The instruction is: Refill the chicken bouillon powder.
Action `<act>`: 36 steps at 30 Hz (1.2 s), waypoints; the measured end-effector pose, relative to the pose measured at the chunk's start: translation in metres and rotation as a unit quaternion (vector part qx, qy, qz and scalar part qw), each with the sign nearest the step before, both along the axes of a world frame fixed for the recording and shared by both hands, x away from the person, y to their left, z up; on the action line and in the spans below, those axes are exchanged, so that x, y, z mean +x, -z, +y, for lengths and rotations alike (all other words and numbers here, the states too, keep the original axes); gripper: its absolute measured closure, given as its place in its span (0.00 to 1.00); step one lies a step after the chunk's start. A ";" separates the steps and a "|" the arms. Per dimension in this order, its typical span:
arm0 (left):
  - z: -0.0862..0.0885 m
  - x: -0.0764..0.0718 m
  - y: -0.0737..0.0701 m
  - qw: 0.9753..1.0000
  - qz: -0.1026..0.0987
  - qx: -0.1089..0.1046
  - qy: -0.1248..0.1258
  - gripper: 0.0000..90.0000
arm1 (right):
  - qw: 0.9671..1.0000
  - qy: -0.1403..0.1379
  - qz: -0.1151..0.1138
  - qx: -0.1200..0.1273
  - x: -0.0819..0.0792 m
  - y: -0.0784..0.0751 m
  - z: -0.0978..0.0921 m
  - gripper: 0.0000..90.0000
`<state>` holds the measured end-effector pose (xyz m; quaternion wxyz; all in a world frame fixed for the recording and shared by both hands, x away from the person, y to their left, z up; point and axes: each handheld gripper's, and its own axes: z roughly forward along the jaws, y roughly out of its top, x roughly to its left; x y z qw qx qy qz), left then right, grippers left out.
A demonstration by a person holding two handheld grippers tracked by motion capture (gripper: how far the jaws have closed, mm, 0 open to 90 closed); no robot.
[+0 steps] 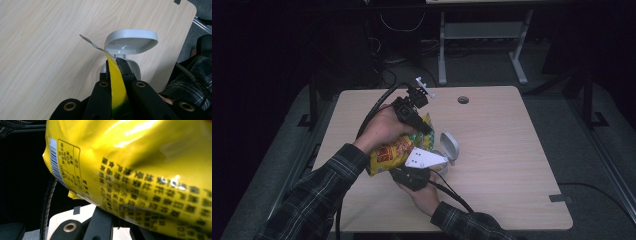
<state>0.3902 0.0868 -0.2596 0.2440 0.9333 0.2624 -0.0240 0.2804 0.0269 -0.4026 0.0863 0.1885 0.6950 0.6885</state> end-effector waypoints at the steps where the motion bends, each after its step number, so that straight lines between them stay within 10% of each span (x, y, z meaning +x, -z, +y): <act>1: 0.000 0.000 0.000 1.000 0.000 0.000 0.000 1.00 | 1.000 0.000 0.002 0.001 0.000 0.000 0.000 1.00; 36: -0.003 0.000 0.000 1.000 0.001 0.006 0.001 1.00 | 1.000 0.000 -0.003 0.005 0.000 -0.001 -0.001 1.00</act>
